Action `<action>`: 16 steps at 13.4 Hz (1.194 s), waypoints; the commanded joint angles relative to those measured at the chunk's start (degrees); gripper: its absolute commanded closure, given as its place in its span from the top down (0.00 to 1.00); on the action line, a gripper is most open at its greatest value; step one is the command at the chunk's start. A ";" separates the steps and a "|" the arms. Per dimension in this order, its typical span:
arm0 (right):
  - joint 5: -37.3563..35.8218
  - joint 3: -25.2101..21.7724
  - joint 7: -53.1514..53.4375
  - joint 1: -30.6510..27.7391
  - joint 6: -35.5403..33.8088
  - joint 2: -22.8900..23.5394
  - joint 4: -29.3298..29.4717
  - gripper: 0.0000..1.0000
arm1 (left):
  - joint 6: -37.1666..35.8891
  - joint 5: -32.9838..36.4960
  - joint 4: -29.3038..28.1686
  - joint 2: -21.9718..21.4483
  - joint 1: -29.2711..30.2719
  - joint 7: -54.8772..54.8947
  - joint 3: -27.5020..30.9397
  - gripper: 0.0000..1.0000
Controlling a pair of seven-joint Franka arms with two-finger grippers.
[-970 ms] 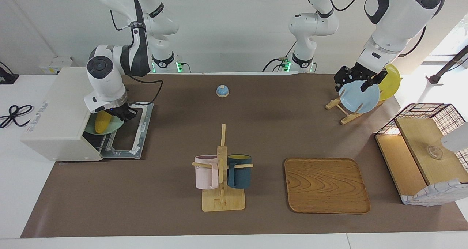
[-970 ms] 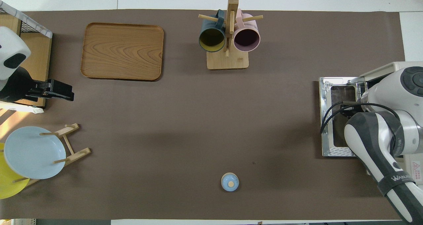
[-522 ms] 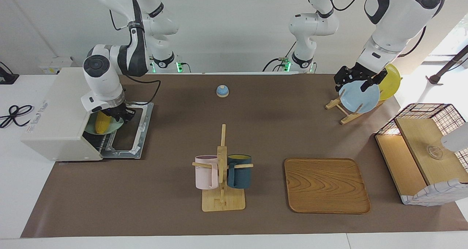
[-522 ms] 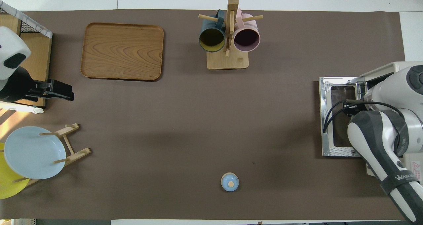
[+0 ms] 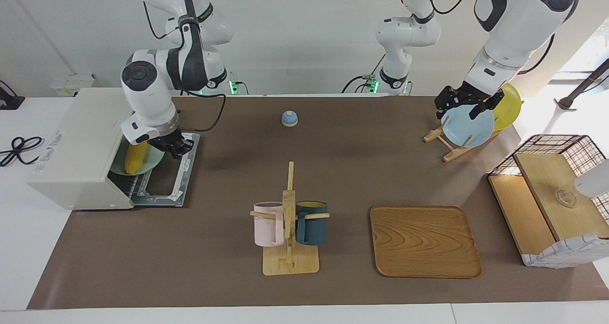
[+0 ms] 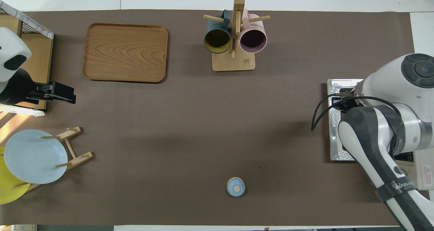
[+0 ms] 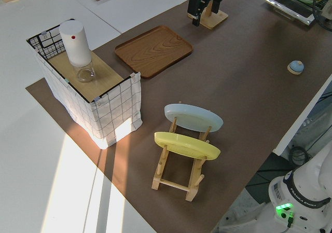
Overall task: Put corn in oven
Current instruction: 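Release the plate inside the oven and withdraw the right gripper, then push the oven door shut with the right gripper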
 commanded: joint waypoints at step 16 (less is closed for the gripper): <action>0.66 -0.07 3.23 -0.76 17.59 4.36 -11.84 0.00 | 0.44 1.17 -0.80 -0.64 0.42 0.39 -0.40 1.00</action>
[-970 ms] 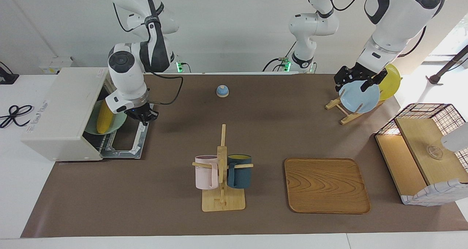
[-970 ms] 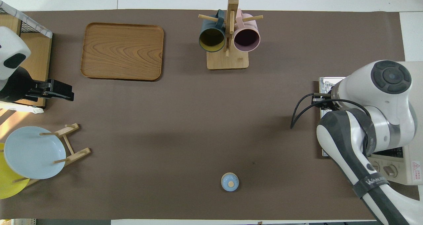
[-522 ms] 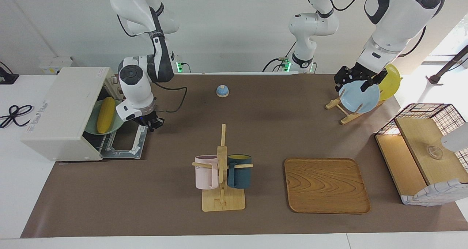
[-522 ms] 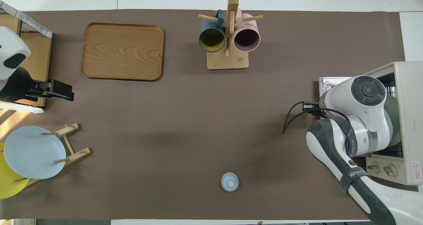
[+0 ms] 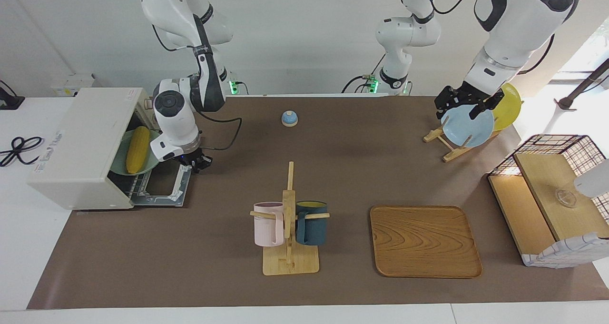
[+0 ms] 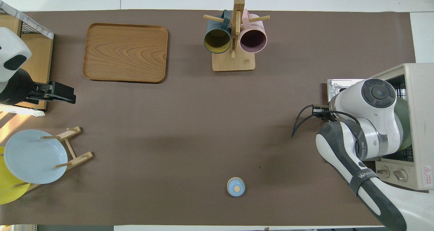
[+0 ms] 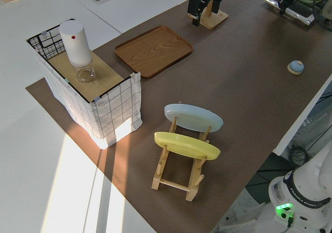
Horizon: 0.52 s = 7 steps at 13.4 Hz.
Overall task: Put corn in oven
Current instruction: 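Push the oven door shut with the right gripper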
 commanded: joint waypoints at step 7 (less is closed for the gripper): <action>-9.01 0.14 -1.82 -0.65 -3.52 -0.53 2.44 0.00 | 0.44 1.17 -0.80 -0.64 0.41 0.39 -0.40 1.00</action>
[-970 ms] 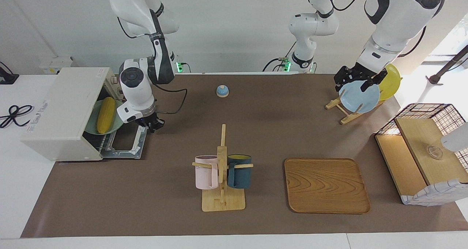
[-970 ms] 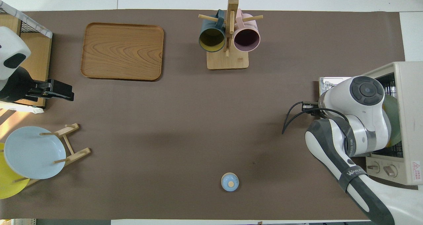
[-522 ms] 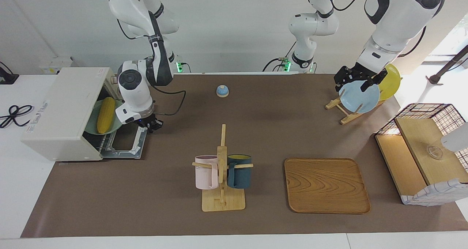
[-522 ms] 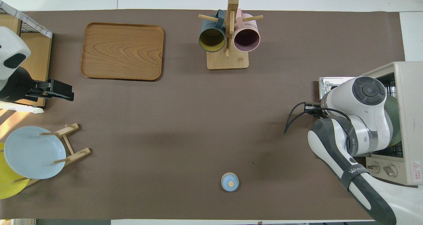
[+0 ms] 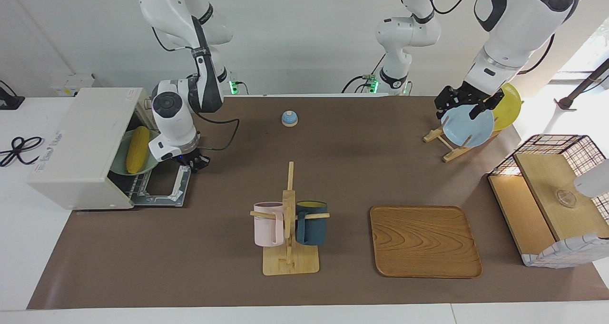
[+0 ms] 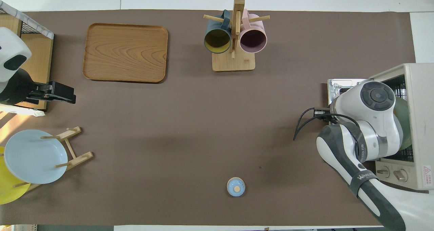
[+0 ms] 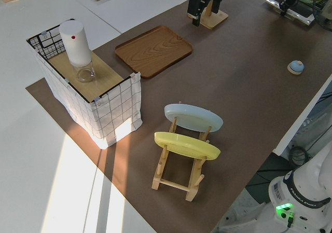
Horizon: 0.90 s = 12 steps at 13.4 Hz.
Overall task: Put corn in oven
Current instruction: 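Push the oven door shut with the right gripper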
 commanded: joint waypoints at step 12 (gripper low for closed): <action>-6.20 -0.53 -21.37 -7.34 -24.24 -8.07 14.45 0.00 | 0.44 1.17 -0.80 -0.64 0.41 0.39 -0.40 1.00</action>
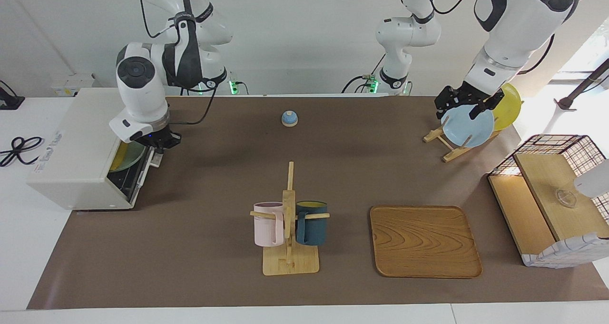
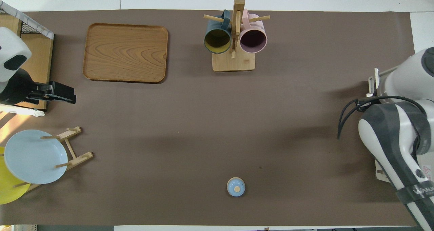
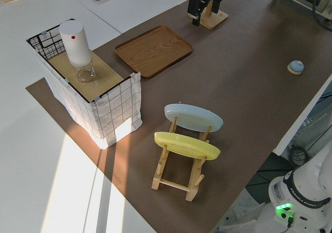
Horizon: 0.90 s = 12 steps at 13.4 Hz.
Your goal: Put corn in oven
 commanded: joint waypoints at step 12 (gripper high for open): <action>11.37 0.52 -8.51 -1.97 -15.16 -1.01 14.98 0.13 | 0.44 1.17 -0.80 -0.64 0.41 0.39 -0.39 1.00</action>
